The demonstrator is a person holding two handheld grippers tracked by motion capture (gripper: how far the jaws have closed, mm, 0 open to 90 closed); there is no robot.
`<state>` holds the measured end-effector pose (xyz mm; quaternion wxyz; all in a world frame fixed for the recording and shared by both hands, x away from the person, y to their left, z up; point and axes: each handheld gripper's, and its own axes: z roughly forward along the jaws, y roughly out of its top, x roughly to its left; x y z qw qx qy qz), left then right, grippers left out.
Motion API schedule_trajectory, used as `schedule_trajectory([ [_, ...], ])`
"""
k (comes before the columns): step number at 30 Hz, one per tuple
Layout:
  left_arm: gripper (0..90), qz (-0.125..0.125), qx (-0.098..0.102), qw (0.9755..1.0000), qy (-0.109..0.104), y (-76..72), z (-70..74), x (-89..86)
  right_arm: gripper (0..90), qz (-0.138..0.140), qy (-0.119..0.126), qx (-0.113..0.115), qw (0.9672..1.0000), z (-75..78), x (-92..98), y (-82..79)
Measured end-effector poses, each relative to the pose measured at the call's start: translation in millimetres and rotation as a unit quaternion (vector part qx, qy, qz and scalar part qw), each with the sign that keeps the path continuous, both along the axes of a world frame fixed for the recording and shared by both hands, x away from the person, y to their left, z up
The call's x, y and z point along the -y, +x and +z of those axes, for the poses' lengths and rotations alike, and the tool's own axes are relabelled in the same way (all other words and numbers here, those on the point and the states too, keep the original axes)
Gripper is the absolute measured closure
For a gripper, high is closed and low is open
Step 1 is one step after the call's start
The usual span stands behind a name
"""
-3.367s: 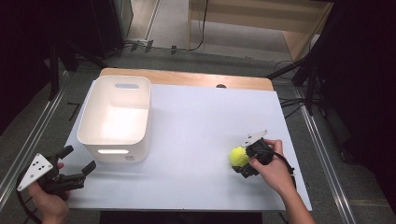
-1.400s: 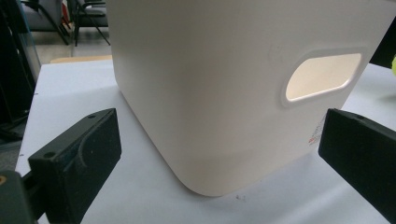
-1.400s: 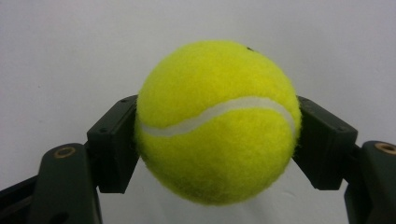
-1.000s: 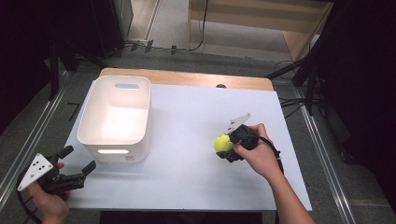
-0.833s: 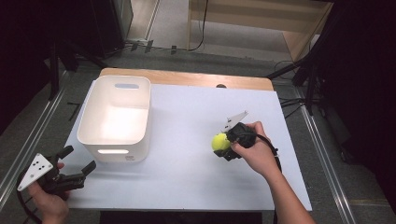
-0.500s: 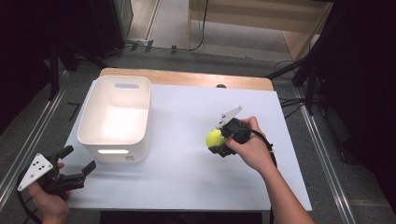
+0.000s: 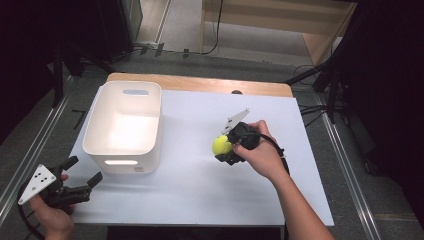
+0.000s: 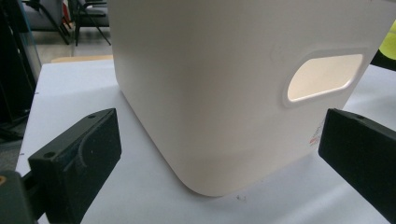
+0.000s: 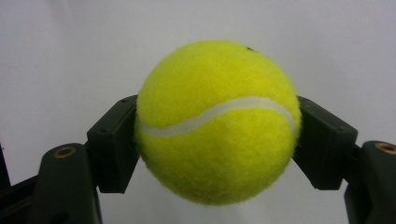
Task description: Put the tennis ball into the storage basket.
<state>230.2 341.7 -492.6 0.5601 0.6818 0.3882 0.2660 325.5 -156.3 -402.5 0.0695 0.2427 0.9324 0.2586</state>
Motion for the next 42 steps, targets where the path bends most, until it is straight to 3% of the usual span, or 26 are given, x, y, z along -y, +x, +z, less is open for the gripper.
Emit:
schedule_trajectory([
  [26, 0.0, 0.001, -0.001, 1.0000, -0.004, 0.0, -0.2, -0.5, 23.2, 0.041, 0.006, 0.010, 0.9991, 25.4, -41.4, 17.5],
  [42, 0.0, 0.004, 0.000, 0.9999, -0.010, 0.2, 0.3, -2.4, 23.2, 0.038, 0.011, 0.004, 0.9992, 34.3, -61.7, 27.9],
])
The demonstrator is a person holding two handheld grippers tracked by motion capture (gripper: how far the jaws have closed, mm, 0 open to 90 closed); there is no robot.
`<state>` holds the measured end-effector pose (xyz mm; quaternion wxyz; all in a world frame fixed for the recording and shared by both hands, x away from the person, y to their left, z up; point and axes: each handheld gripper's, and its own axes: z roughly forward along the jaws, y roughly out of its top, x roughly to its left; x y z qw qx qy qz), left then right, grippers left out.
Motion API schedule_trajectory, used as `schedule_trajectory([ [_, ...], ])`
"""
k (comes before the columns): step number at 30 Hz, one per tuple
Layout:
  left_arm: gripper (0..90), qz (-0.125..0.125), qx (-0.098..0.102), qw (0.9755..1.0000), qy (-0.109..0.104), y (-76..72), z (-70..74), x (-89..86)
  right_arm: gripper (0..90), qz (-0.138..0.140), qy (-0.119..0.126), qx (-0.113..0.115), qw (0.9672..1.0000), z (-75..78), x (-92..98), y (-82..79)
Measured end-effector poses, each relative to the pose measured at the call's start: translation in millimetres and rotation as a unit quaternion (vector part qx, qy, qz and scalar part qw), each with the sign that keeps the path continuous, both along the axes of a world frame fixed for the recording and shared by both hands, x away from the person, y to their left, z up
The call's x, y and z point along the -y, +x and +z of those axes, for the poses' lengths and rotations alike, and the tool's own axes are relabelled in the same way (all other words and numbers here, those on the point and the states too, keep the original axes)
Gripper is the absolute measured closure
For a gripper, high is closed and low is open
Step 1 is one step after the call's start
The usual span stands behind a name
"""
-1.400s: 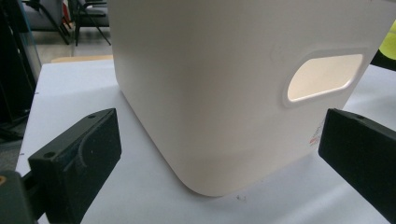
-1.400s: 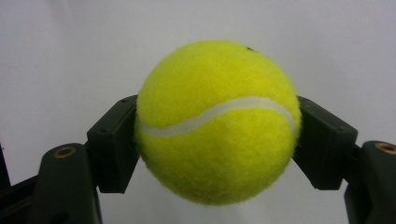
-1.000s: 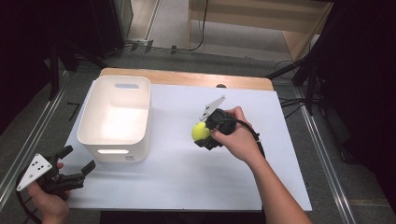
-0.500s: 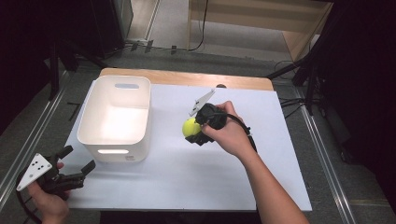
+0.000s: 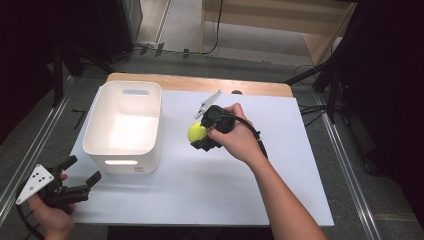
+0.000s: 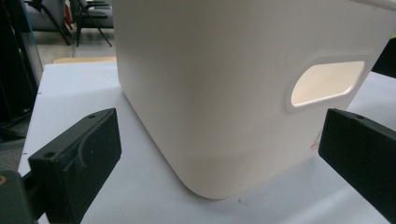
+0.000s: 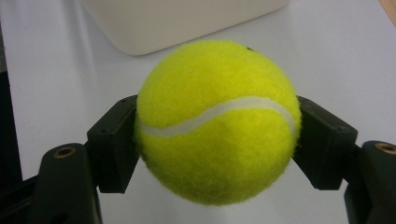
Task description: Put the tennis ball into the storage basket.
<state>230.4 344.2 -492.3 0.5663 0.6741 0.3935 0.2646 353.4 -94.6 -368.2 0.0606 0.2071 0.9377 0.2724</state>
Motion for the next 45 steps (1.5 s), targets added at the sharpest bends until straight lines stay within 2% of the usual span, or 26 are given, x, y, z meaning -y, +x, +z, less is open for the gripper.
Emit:
schedule_trajectory([
  [3, 0.0, -0.001, -0.002, 1.0000, 0.001, 1.6, -0.3, 0.4, 23.2, 0.007, -0.003, 0.002, 1.0000, -0.5, -4.6, 2.4],
  [6, 0.0, 0.001, -0.003, 1.0000, 0.000, 2.4, -0.5, 0.1, 23.2, 0.000, 0.000, -0.006, 1.0000, 1.3, -8.4, 4.3],
  [13, 0.0, 0.000, -0.004, 1.0000, -0.001, 2.9, -0.8, 0.2, 23.2, 0.008, 0.001, -0.001, 1.0000, 3.1, -16.0, 9.5],
  [14, 0.0, -0.001, -0.004, 1.0000, -0.002, 2.8, -0.8, 0.1, 23.2, 0.006, -0.002, -0.007, 1.0000, 3.4, -19.8, 9.7],
  [18, 0.0, 0.000, -0.003, 1.0000, -0.002, 2.7, -0.6, -0.2, 23.2, 0.013, -0.006, -0.005, 0.9999, 4.4, -24.9, 10.4],
  [27, 0.0, -0.002, -0.003, 1.0000, -0.004, 3.4, -1.2, -0.7, 23.2, 0.021, -0.005, -0.001, 0.9998, 15.6, -44.7, 9.8],
  [29, 0.0, -0.003, -0.002, 1.0000, -0.004, 3.3, -1.3, -0.5, 23.2, 0.026, 0.006, 0.003, 0.9996, 17.0, -50.5, 10.5],
  [32, 0.0, -0.003, -0.002, 1.0000, -0.005, 3.1, -1.3, -0.6, 23.2, 0.030, 0.001, 0.004, 0.9995, 19.4, -55.6, 10.3],
  [34, 0.0, -0.003, -0.001, 1.0000, -0.008, 2.7, -1.1, -0.7, 23.3, 0.038, 0.009, 0.006, 0.9992, 22.2, -60.9, 9.4],
  [45, 0.0, -0.003, -0.002, 1.0000, -0.004, 3.0, -1.3, 0.1, 23.3, 0.042, 0.011, 0.007, 0.9990, 30.0, -72.4, 11.5],
])
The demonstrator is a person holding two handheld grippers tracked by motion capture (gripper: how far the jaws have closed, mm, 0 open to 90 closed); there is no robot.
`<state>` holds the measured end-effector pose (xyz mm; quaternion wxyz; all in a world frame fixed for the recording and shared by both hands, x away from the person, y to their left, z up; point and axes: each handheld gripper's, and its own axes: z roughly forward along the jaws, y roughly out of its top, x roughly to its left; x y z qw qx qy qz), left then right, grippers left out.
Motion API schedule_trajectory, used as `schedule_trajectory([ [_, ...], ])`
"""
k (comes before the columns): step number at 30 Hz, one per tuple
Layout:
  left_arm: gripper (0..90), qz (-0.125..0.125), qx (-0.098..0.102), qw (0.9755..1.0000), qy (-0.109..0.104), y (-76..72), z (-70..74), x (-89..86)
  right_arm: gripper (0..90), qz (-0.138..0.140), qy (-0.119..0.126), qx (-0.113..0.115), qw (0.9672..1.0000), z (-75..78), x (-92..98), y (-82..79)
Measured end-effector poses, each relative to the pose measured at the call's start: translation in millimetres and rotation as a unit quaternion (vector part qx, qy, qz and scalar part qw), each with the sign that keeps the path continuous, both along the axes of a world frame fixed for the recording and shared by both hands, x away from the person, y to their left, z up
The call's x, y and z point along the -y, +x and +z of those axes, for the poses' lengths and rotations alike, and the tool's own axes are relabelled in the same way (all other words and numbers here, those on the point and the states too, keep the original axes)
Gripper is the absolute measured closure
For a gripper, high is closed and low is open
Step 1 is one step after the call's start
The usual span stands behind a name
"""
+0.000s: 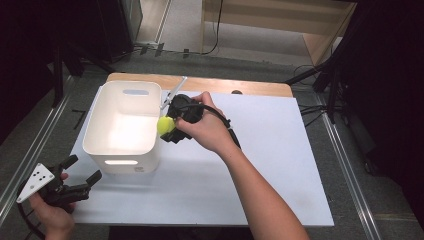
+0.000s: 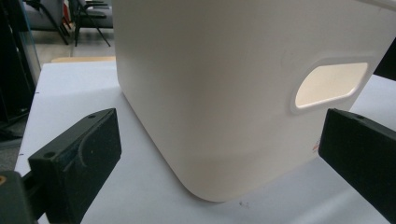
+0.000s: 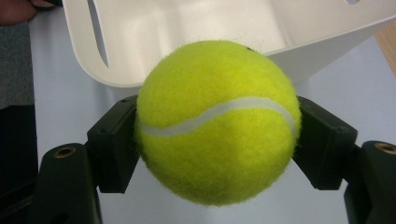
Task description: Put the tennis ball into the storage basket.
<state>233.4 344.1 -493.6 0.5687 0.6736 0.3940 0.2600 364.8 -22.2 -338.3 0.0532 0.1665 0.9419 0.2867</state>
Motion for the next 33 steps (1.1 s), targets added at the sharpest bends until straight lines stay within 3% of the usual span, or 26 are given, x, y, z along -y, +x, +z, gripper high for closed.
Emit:
schedule_trajectory([
  [10, 0.0, 0.000, 0.000, 1.0000, 0.000, -0.5, 0.1, -0.3, 23.2, 0.011, 0.006, 0.004, 0.9999, 7.3, -15.9, 0.7],
  [33, 0.0, 0.000, 0.000, 1.0000, -0.003, -0.1, 0.0, -0.4, 23.2, 0.030, 0.016, -0.002, 0.9994, 2.5, -47.9, 5.1],
])
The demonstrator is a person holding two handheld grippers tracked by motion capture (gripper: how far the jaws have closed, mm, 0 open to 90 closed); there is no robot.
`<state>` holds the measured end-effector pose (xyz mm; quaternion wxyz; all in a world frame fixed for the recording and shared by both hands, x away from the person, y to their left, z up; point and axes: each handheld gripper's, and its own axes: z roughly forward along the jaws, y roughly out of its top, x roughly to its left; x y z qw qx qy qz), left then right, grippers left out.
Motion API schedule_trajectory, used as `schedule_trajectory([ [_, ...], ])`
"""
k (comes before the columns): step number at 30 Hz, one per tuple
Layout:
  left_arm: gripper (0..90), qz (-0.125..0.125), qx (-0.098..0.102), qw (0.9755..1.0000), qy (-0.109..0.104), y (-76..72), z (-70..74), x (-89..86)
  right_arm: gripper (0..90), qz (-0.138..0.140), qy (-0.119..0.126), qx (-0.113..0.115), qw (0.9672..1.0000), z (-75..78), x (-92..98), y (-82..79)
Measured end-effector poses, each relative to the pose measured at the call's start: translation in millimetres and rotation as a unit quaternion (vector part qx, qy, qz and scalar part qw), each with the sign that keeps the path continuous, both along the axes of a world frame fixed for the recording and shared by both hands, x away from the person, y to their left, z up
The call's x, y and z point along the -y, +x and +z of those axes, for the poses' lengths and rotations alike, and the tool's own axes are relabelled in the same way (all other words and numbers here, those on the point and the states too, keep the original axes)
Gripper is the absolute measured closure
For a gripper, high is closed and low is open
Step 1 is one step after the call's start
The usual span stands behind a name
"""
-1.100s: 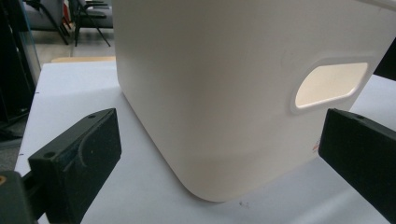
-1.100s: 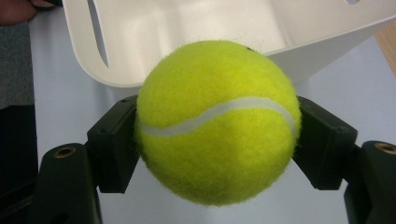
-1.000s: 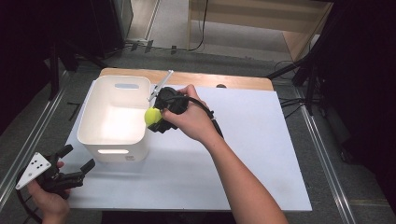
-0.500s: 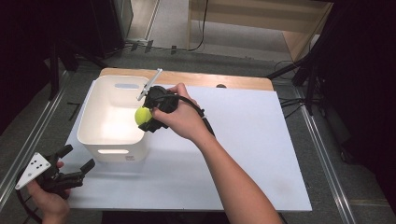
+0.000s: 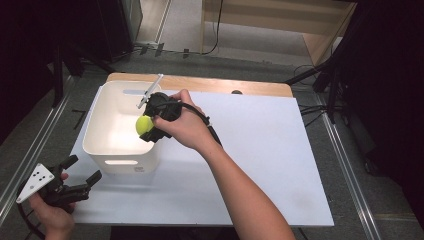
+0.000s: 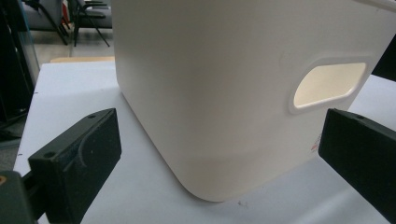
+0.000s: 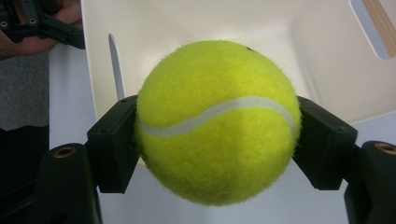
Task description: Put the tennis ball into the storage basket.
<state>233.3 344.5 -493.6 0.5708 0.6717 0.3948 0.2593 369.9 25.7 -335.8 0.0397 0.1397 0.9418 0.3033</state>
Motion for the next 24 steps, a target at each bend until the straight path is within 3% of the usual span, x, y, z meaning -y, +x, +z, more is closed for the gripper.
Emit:
schedule_trajectory([
  [9, 0.0, 0.000, 0.000, 1.0000, -0.004, -0.4, 0.2, -0.4, 23.2, 0.010, -0.006, -0.005, 0.9999, -5.4, -14.5, 0.7],
  [24, 0.0, 0.000, 0.000, 1.0000, -0.008, -0.2, 0.2, -1.8, 22.8, 0.020, -0.059, -0.015, 0.9980, -28.2, -31.2, 5.6],
])
